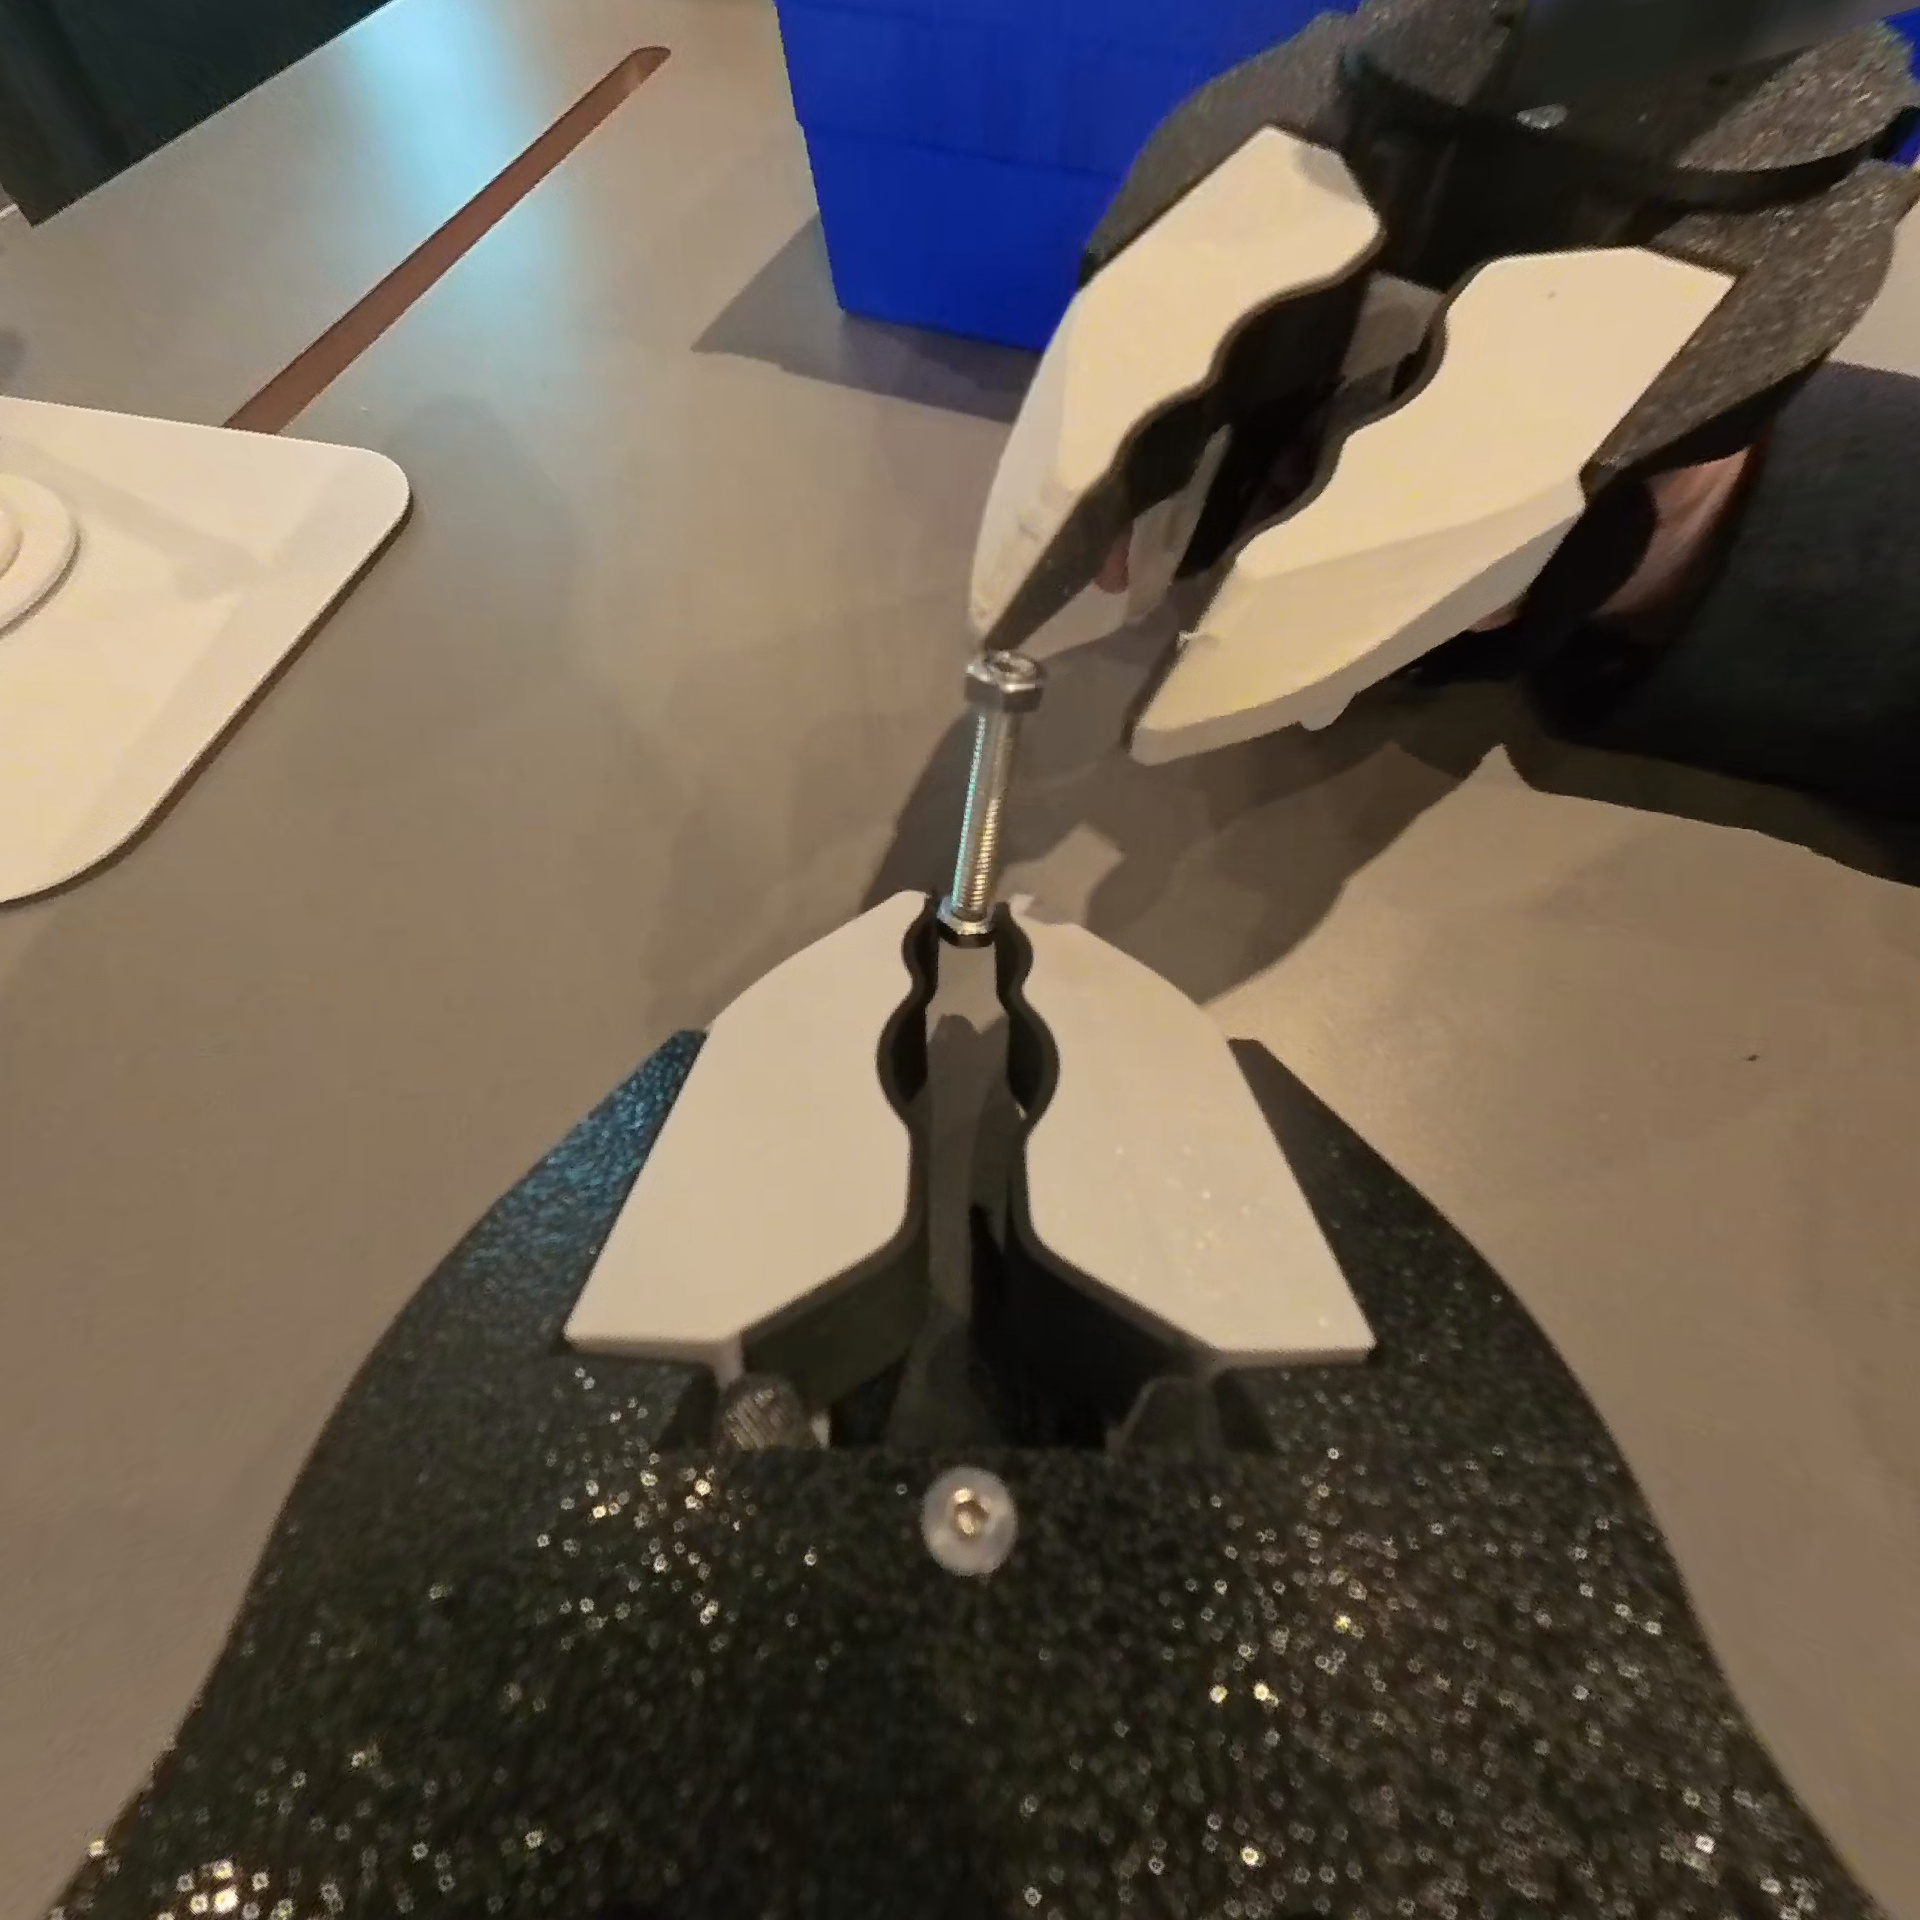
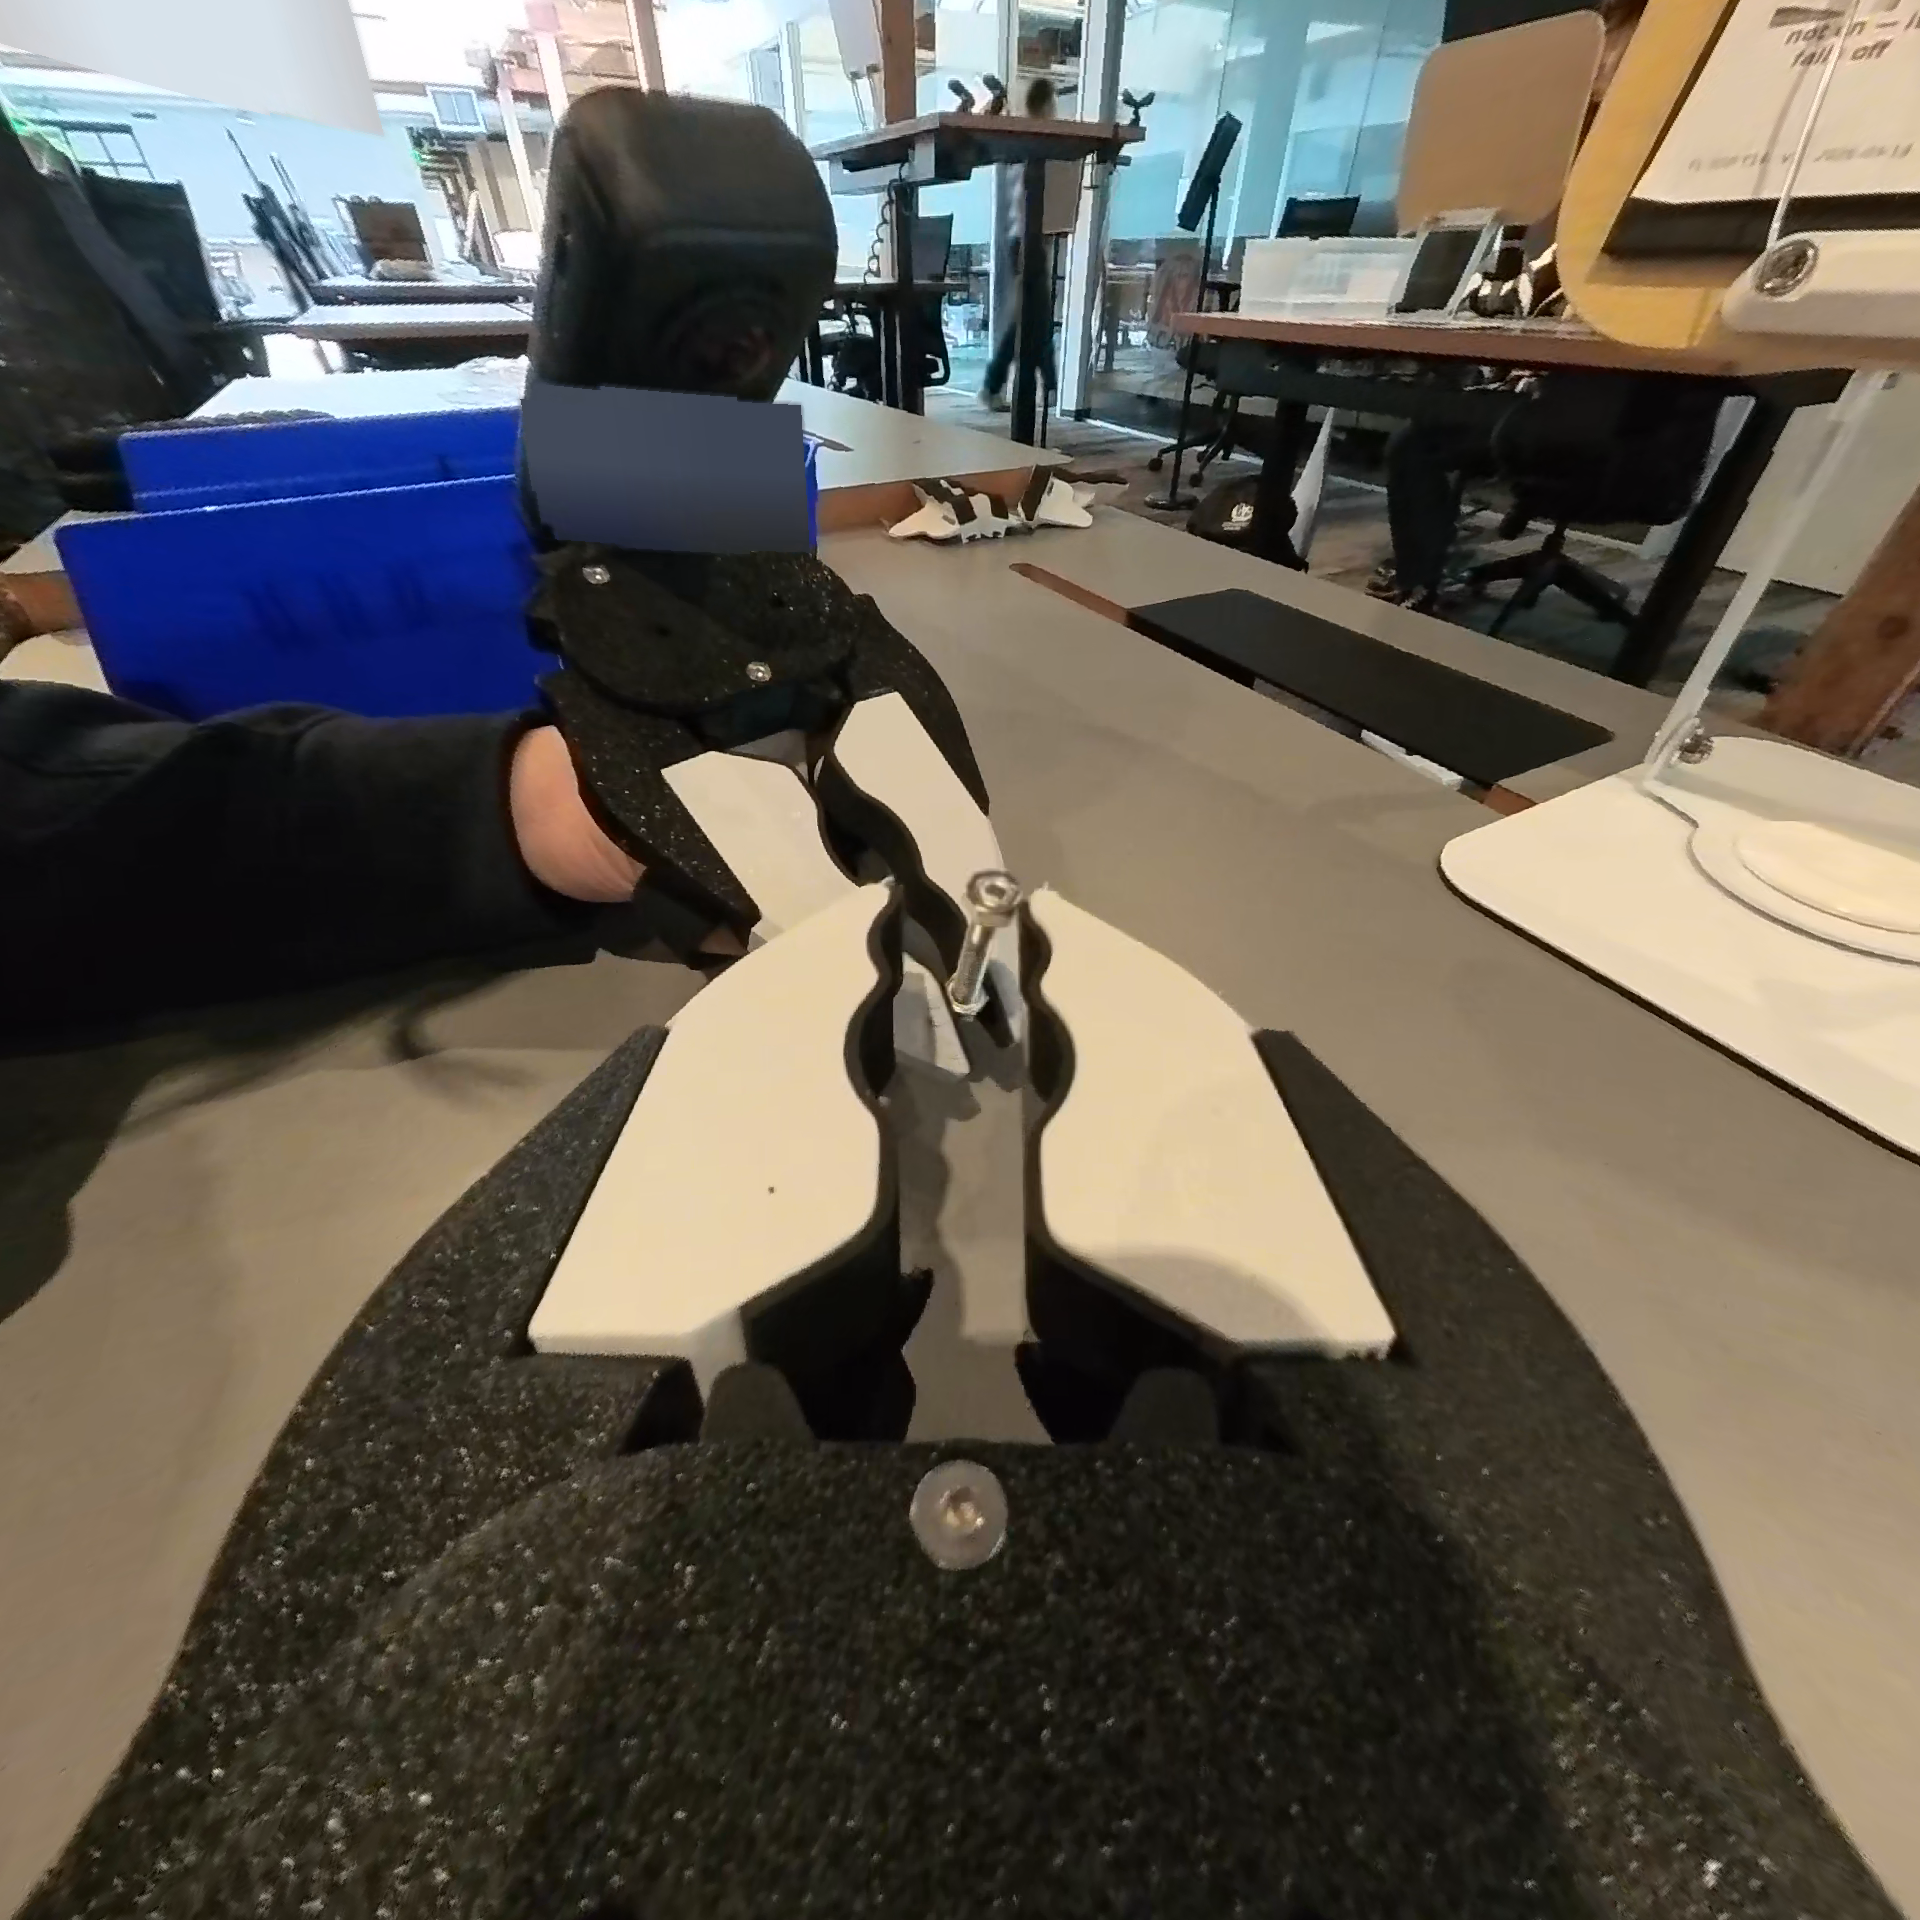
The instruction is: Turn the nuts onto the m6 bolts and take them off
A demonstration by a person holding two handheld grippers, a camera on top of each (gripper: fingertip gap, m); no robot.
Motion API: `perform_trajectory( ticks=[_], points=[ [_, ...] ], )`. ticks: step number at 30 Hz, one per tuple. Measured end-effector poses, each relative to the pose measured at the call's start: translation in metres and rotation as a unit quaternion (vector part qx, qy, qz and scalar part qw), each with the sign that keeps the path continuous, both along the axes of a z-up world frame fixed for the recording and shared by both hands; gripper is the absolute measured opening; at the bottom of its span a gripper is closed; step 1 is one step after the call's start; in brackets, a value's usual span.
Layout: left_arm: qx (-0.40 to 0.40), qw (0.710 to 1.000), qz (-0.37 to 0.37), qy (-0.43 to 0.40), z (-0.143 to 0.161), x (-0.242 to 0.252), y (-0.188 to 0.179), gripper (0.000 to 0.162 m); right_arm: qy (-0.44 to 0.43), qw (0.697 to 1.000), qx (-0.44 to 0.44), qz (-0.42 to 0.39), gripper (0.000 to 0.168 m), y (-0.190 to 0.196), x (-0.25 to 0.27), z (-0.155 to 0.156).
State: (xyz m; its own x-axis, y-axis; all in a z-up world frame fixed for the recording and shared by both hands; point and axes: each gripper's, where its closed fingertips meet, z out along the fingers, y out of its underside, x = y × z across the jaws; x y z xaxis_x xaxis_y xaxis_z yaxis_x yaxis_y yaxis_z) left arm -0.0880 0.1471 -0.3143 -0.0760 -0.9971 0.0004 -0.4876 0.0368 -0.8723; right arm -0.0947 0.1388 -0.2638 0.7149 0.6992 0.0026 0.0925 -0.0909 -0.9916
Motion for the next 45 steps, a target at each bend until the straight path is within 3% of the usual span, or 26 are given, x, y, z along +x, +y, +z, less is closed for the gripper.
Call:
perform_trajectory(
  ticks=[4,16,23,45],
  points=[
    [0.0,1.0,0.001,0.0,0.0,-0.0001,0.0004,0.01,0.013,0.999,-0.013,0.028,0.009,-0.006,-0.002,-0.0002],
    [-0.001,1.0,-0.001,0.001,-0.0004,-0.0002,-0.0003,0.01,0.027,1.0,-0.003,0.01,0.011,-0.0033,0.0037,0.0044],
    [-0.001,1.0,-0.002,0.001,-0.0006,-0.0003,-0.0009,0.01,0.008,1.0,-0.001,-0.014,0.023,0.0031,0.004,0.0011],
    [-0.001,1.0,-0.002,0.001,-0.0008,-0.0005,-0.0008,0.01,0.025,0.999,-0.003,0.024,0.01,-0.0055,-0.0007,0.004]
  ],
)
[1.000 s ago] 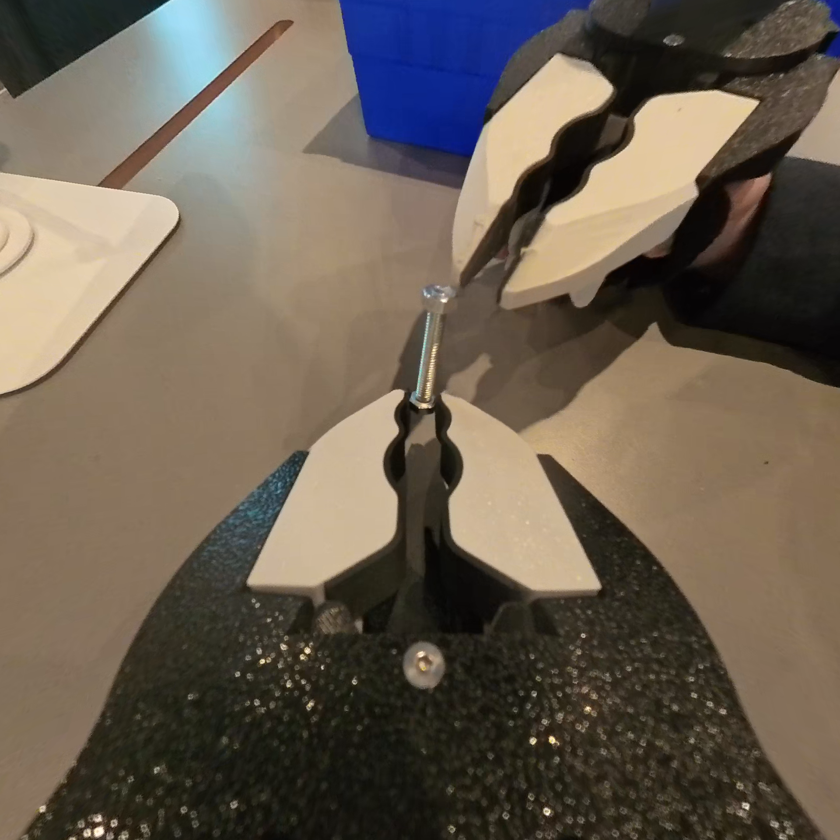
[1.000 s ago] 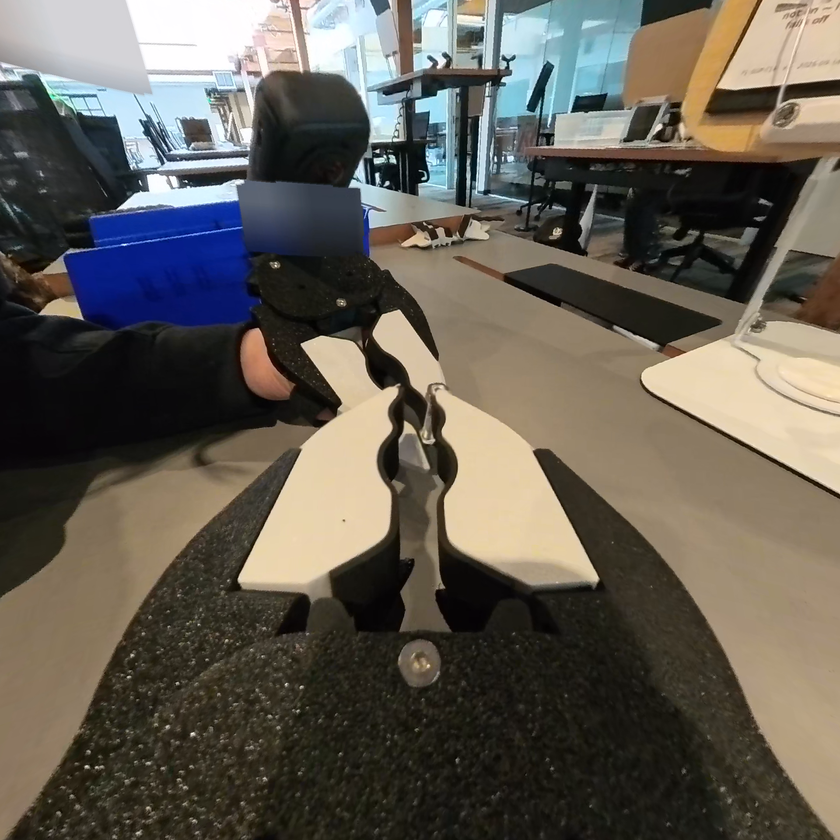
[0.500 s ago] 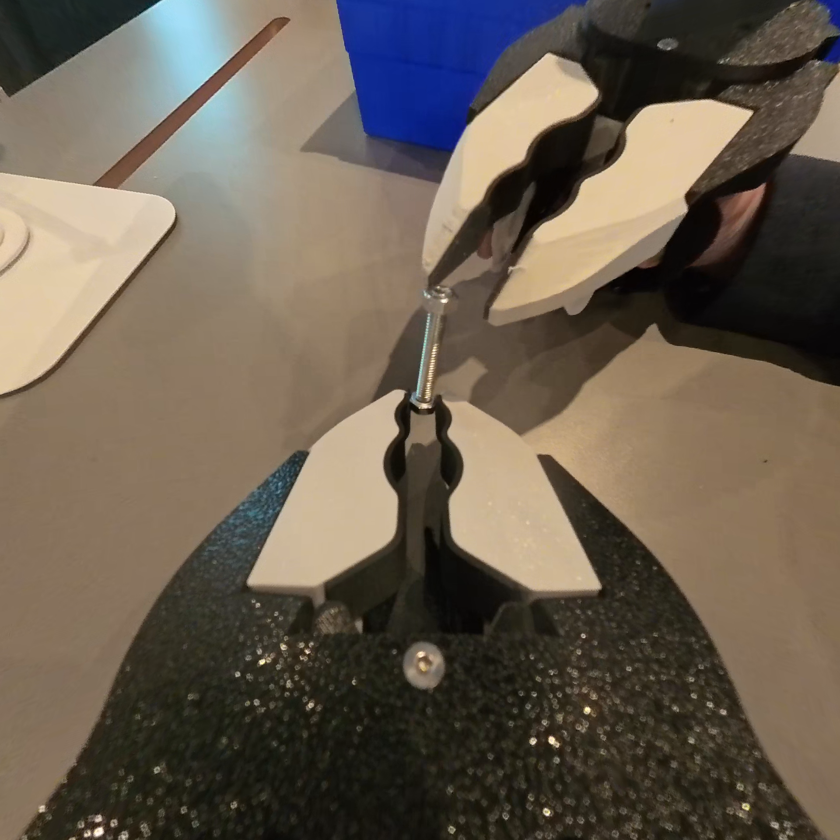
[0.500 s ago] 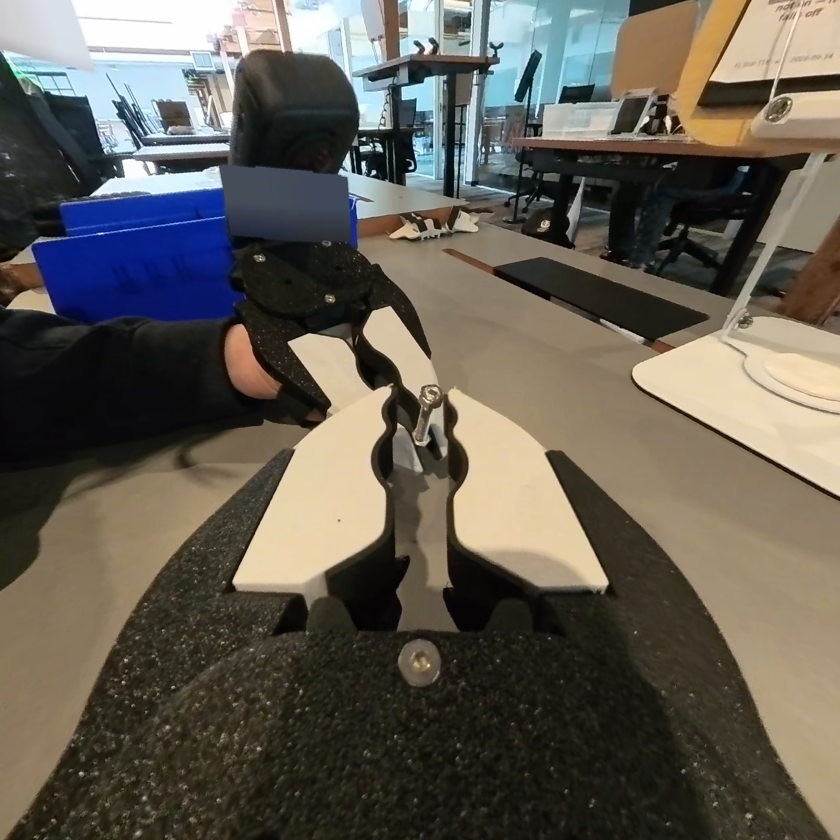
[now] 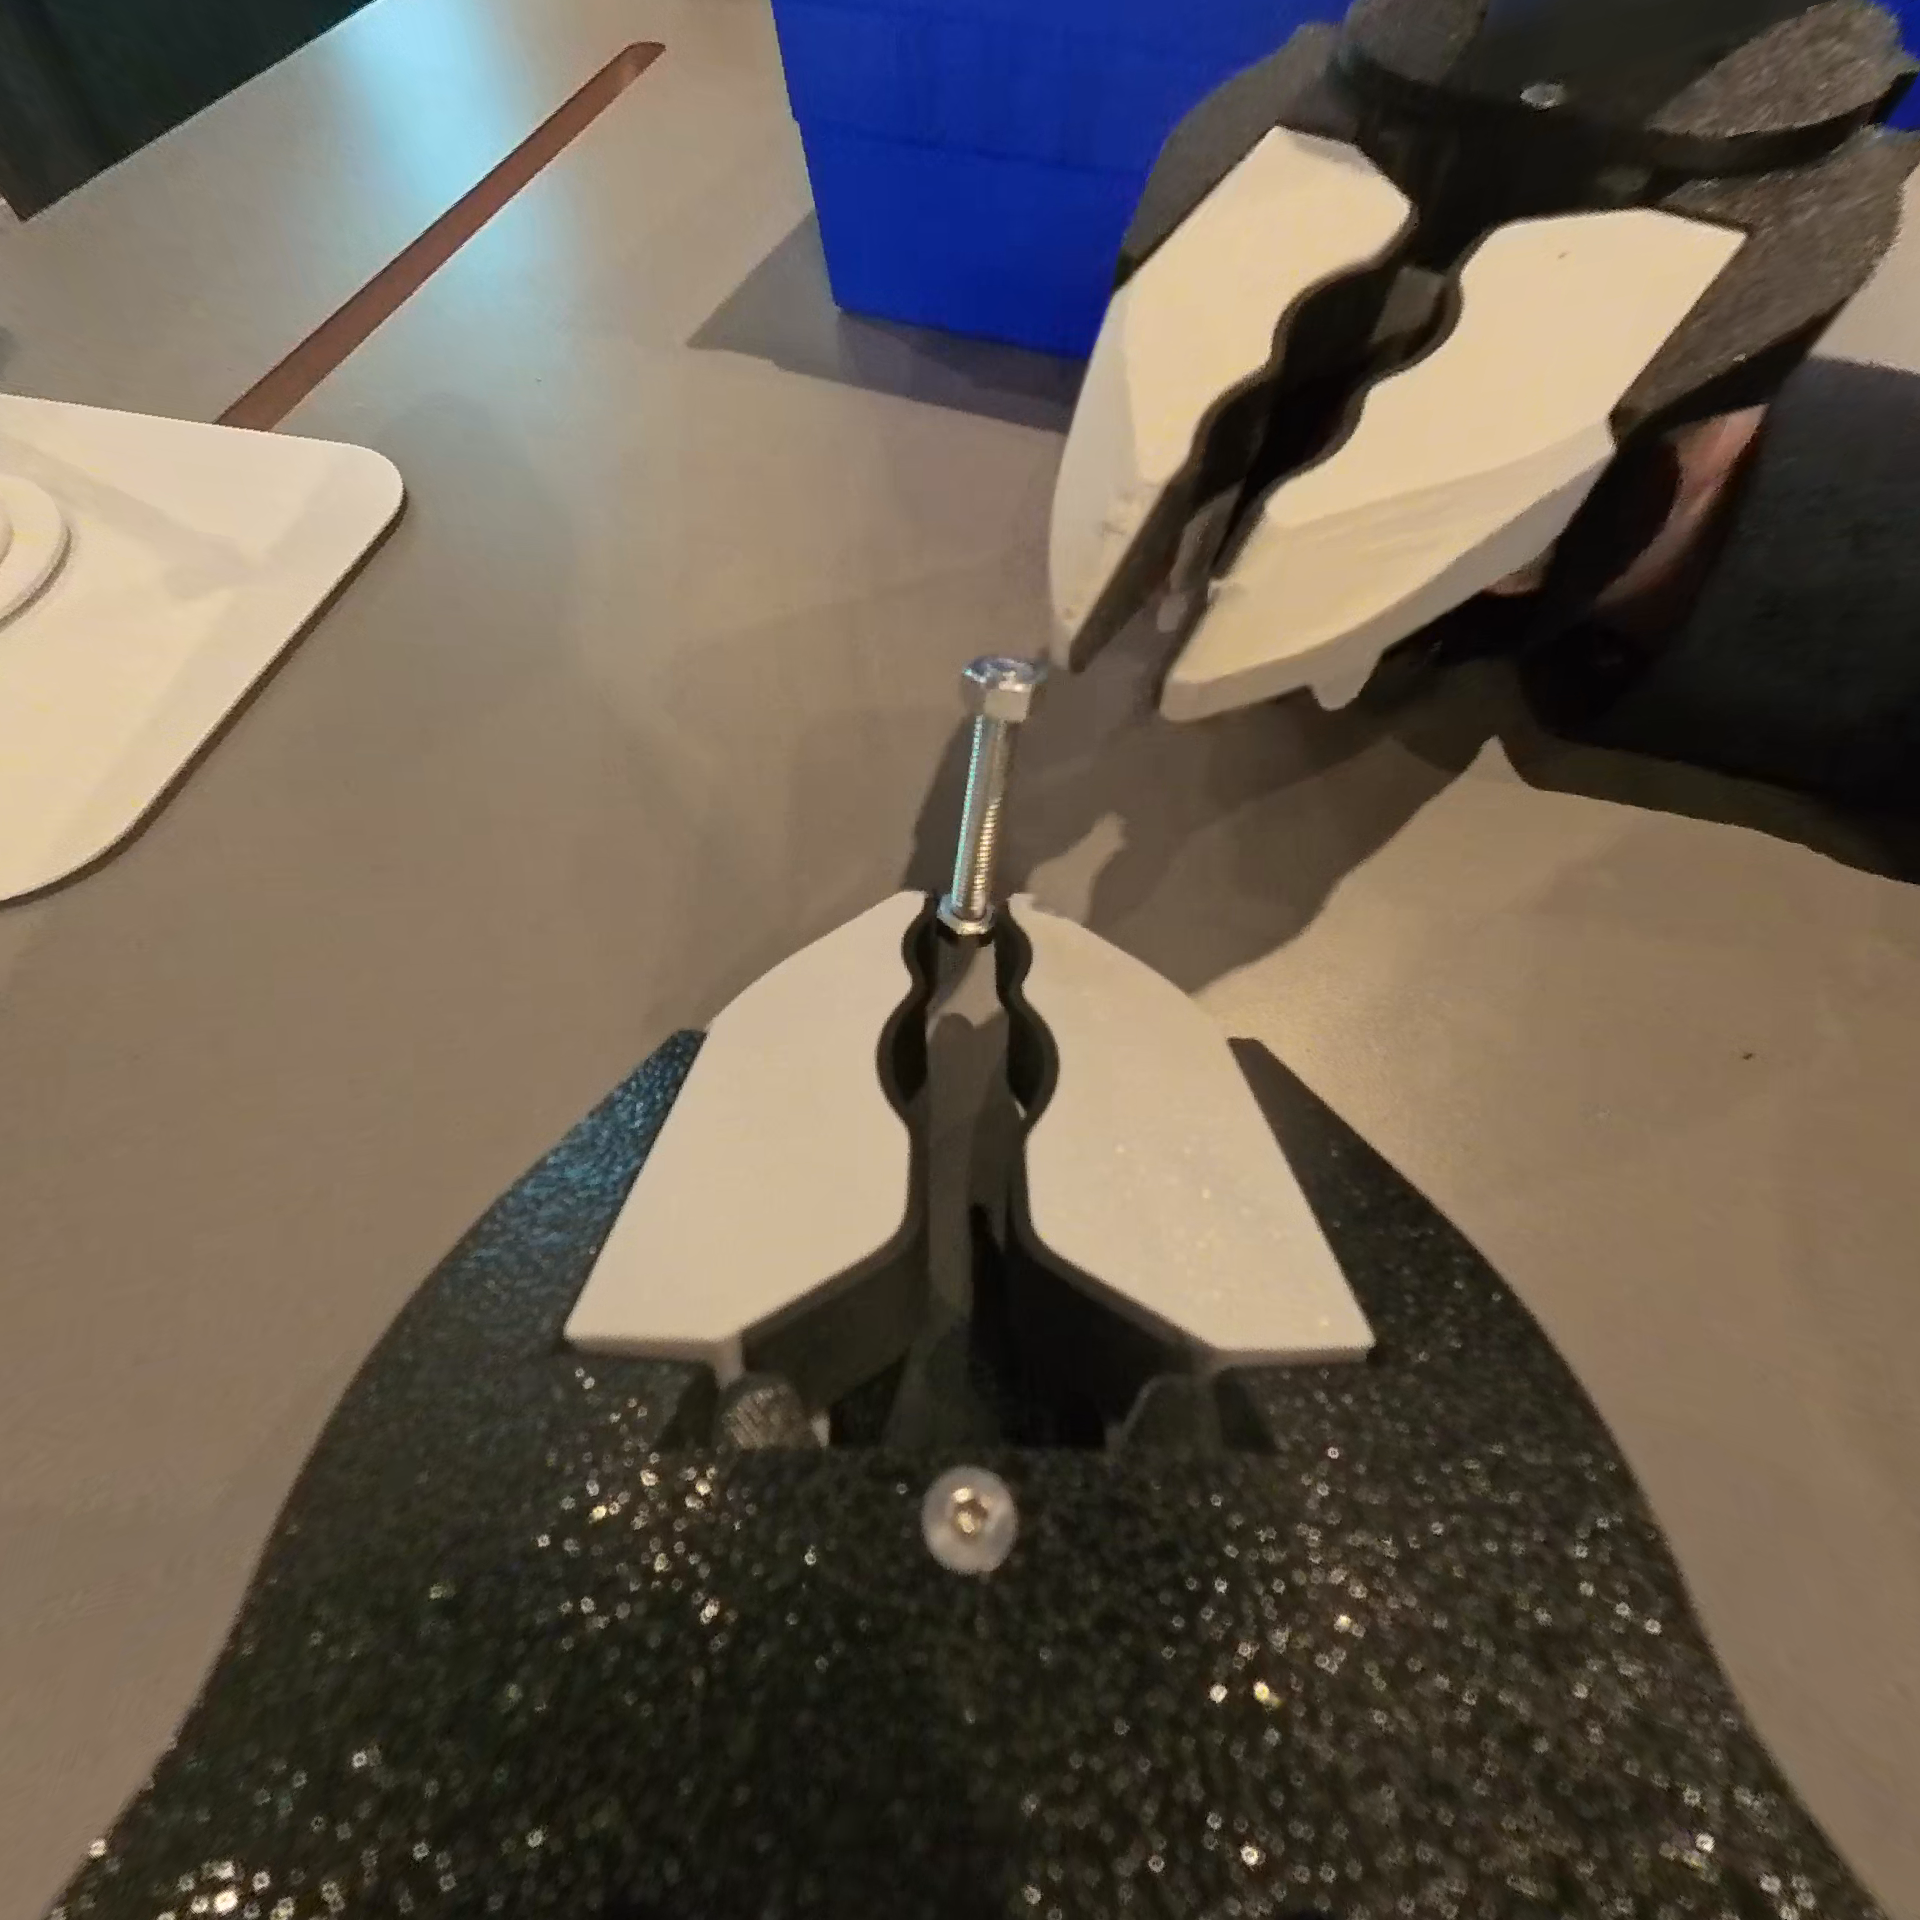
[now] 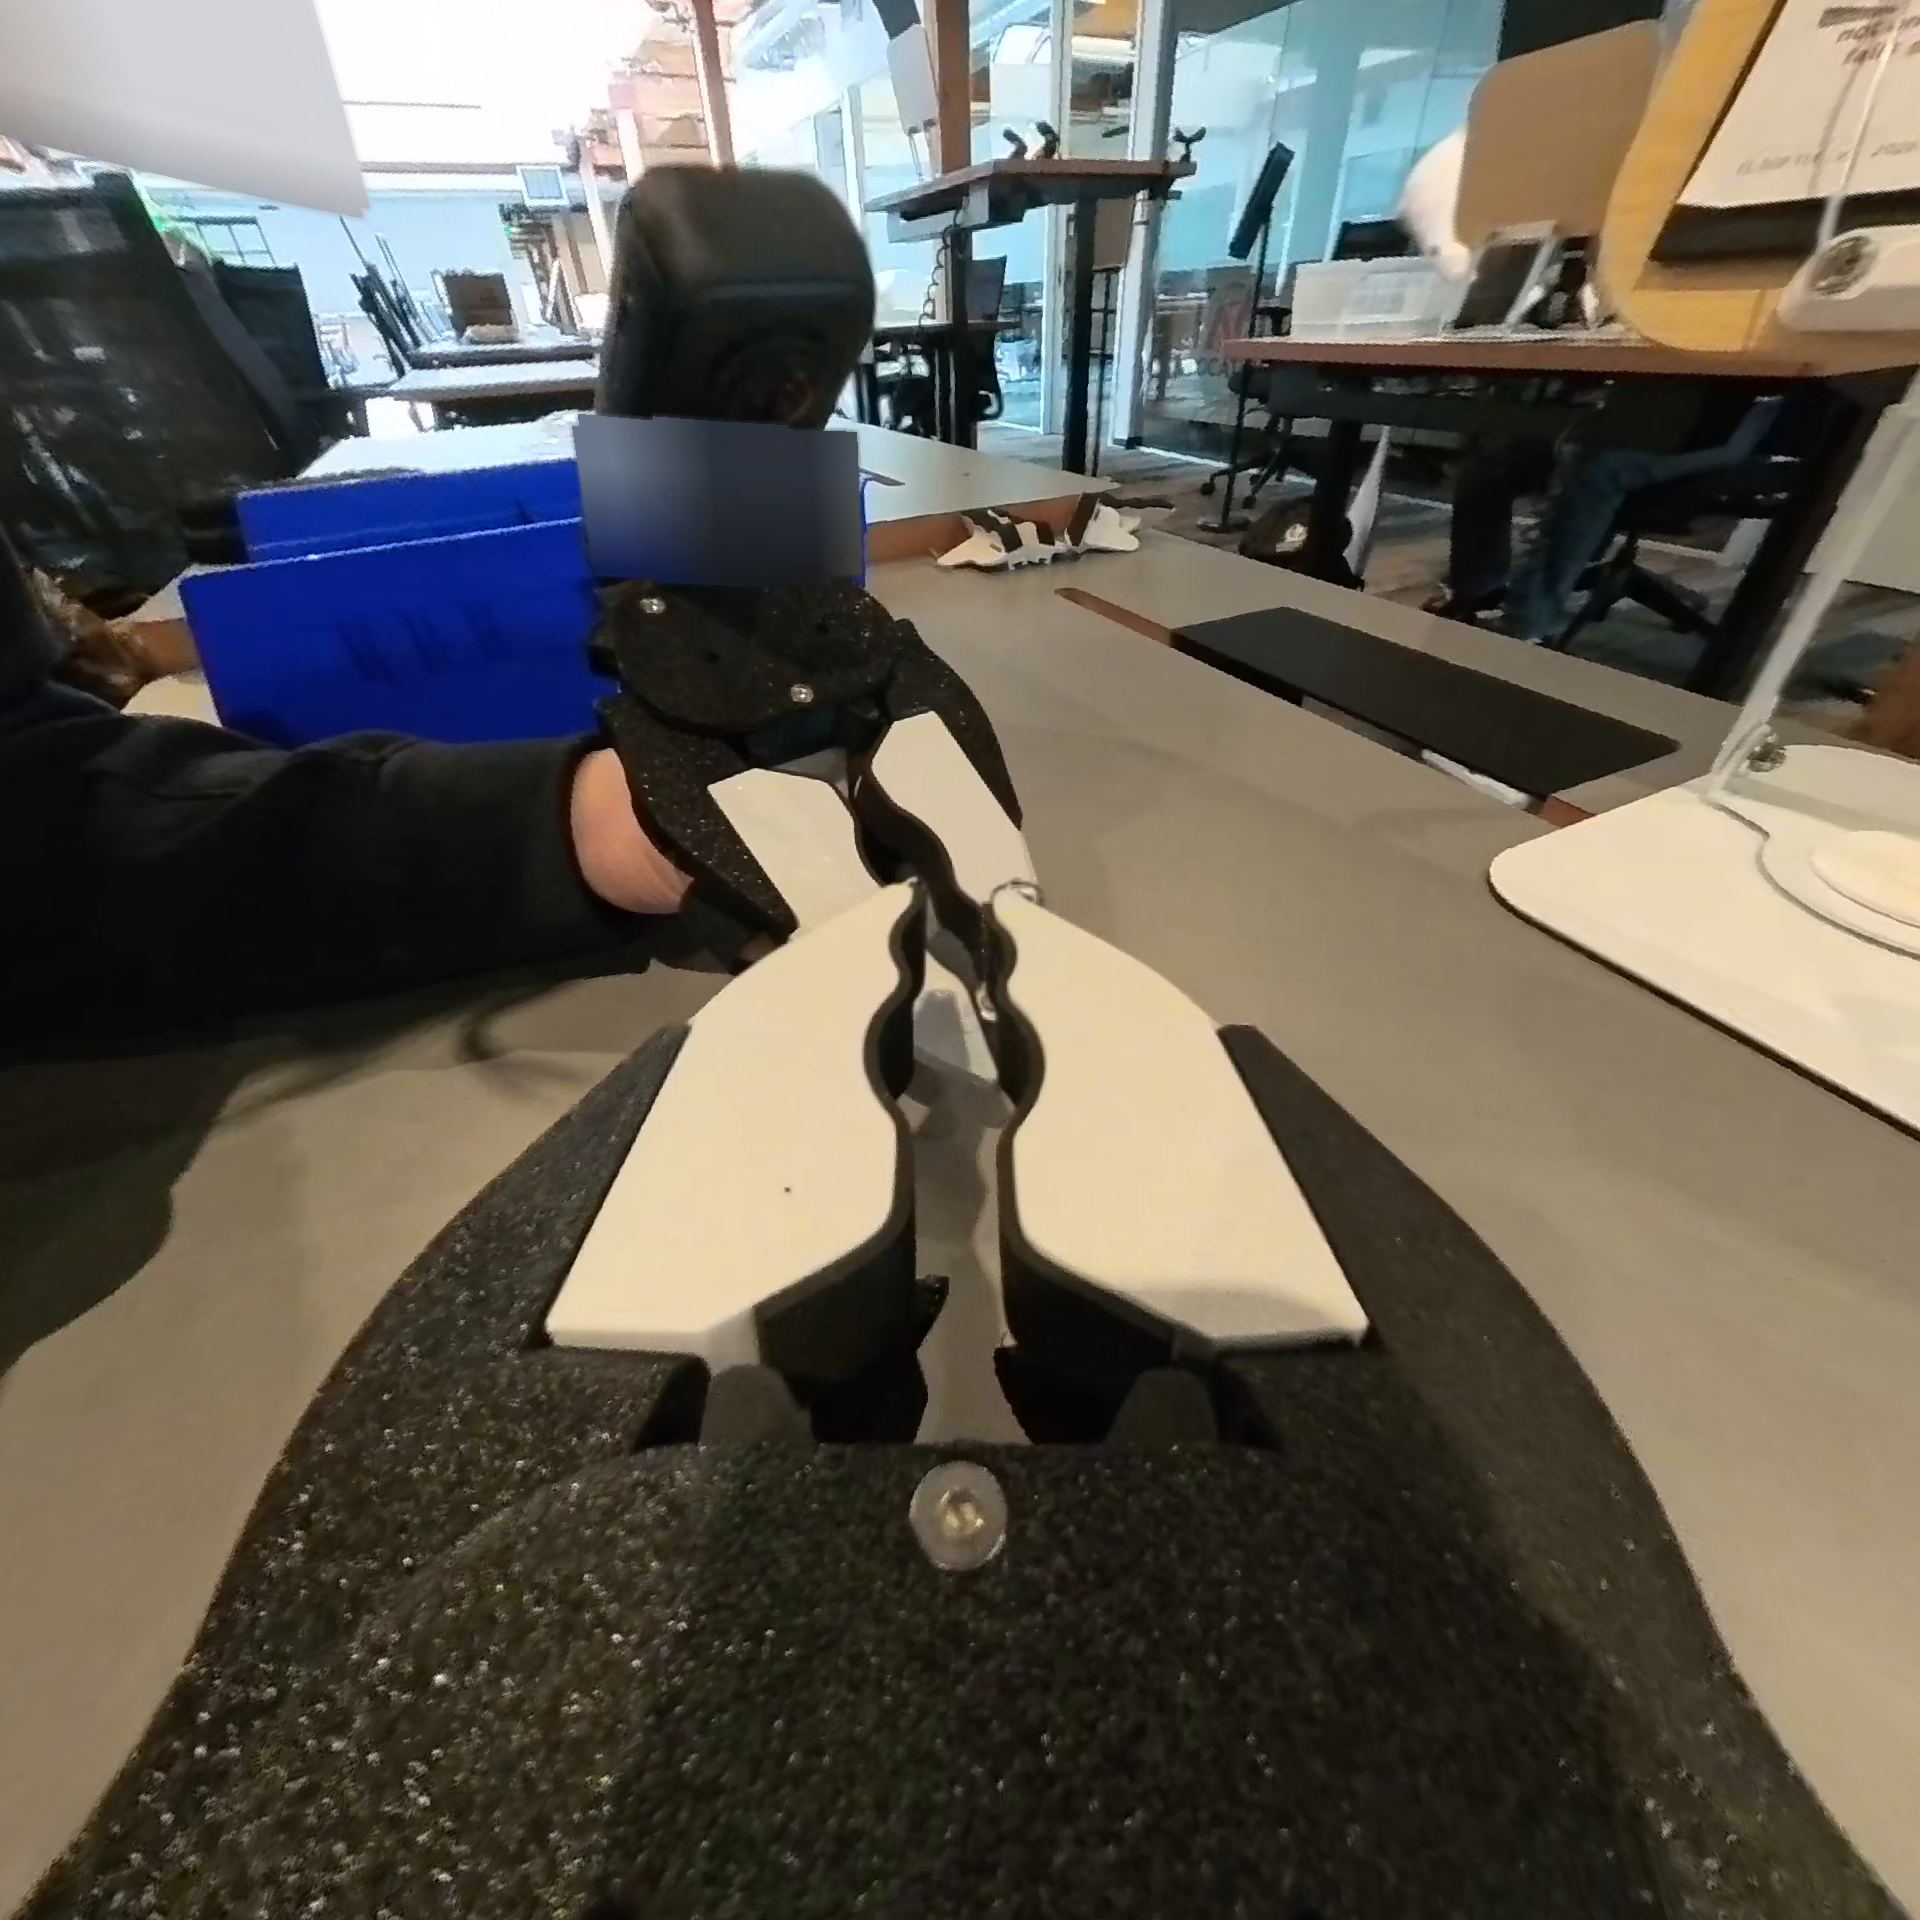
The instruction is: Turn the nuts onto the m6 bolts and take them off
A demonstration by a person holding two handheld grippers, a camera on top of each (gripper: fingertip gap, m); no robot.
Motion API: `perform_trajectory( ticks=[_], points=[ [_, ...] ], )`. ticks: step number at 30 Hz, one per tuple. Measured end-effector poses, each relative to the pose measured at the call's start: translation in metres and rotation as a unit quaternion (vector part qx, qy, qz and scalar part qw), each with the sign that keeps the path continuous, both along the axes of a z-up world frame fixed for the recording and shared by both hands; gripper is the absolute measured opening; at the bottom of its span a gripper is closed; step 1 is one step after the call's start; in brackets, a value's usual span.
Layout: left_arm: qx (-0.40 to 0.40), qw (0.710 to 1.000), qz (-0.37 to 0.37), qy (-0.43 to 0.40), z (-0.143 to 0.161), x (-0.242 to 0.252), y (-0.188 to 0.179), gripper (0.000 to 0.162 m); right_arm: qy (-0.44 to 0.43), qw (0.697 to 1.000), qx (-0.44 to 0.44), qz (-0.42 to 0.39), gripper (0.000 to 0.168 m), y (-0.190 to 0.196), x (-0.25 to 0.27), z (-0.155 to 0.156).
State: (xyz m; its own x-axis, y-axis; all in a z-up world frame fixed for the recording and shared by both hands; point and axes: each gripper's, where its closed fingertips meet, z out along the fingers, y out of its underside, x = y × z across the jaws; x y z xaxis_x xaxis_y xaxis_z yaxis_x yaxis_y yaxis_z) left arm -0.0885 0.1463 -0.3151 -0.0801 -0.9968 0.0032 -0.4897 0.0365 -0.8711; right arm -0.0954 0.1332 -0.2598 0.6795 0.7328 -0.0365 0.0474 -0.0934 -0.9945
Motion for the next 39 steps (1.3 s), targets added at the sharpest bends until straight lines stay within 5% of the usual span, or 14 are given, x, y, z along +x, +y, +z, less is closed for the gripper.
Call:
perform_trajectory(
  ticks=[8,21,28,34,39],
  points=[
    [0.0,1.0,0.0,0.0,0.0,0.0,0.0,0.01,-0.016,0.999,-0.002,-0.03,0.023,0.007,0.003,-0.003],
    [0.0,1.0,0.001,-0.001,0.0,0.0,0.0,0.01,-0.002,1.0,-0.004,0.021,0.005,-0.003,-0.005,-0.001],
    [-0.001,1.0,0.0,-0.001,0.0,0.0,0.0,0.01,-0.011,1.0,-0.012,-0.022,0.022,0.007,0.002,-0.004],
    [0.0,1.0,0.0,0.003,-0.001,0.0,0.0,0.01,0.01,1.0,-0.013,0.018,0.01,-0.003,-0.001,0.0],
    [0.0,1.0,-0.001,0.002,-0.001,0.0,0.0,0.01,-0.008,0.999,-0.018,-0.026,0.025,0.007,0.004,-0.005]
  ],
)
